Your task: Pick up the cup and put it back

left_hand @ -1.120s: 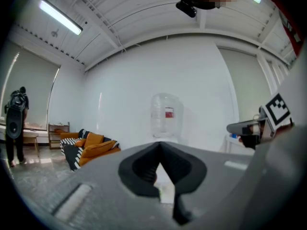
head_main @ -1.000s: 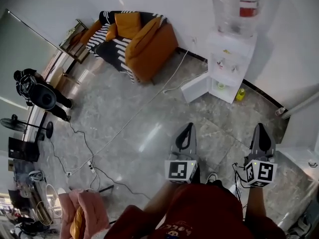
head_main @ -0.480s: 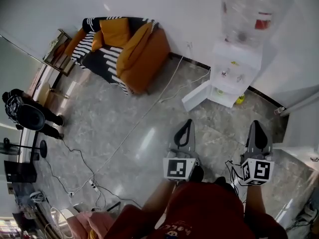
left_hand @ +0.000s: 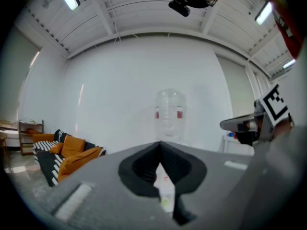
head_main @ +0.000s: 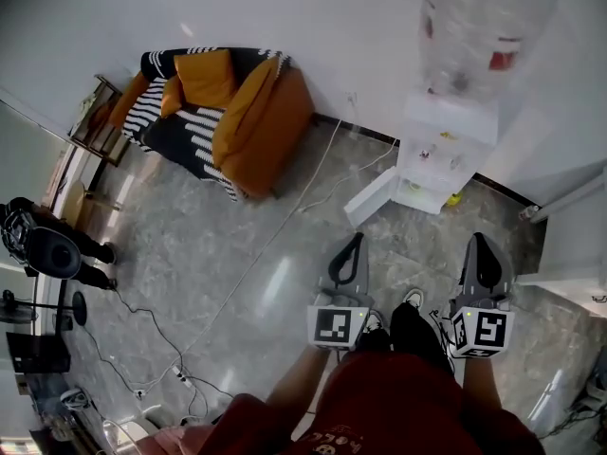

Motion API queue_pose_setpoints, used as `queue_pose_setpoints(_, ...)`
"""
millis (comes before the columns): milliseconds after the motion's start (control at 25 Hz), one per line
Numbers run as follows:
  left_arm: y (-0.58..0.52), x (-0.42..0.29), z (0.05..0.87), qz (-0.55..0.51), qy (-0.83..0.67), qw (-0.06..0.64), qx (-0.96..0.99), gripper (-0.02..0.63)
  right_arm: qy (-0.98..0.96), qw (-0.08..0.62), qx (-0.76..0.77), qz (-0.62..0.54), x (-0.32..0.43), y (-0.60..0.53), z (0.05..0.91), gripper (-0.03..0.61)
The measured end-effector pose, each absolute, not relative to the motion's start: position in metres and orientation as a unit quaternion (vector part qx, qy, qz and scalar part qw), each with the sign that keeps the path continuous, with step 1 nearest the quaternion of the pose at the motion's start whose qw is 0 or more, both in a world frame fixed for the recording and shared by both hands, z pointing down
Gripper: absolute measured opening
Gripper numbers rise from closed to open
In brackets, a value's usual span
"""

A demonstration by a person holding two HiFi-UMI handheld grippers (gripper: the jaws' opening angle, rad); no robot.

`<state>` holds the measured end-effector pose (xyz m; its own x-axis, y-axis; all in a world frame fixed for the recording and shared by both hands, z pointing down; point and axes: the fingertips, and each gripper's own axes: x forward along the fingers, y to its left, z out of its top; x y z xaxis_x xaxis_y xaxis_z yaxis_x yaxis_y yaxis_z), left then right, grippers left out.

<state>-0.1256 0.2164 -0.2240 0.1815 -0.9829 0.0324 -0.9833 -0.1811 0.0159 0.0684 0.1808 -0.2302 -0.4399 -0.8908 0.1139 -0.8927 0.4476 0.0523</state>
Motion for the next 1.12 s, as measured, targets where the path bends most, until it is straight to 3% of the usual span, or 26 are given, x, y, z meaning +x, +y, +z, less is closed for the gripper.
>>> queue_pose_setpoints(280, 0.176, -0.108, -0.217, 0.028, -0.628, 0.026, 0.777, 0.0, -0.854, 0.05, 0.518, -0.002, 0.076, 0.143, -0.236, 0.002)
queue_pose_setpoints(640, 0.106, -0.059, -0.247, 0.029, -0.627, -0.009, 0.778, 0.0, -0.848, 0.036, 0.528, 0.017, 0.128, 0.082, -0.234, 0.002)
queue_pose_setpoints(1120, 0.049, 0.009, -0.243, 0.05, -0.612, -0.007, 0.789, 0.0, -0.838, 0.018, 0.543, 0.055, 0.201, 0.031, -0.216, 0.002)
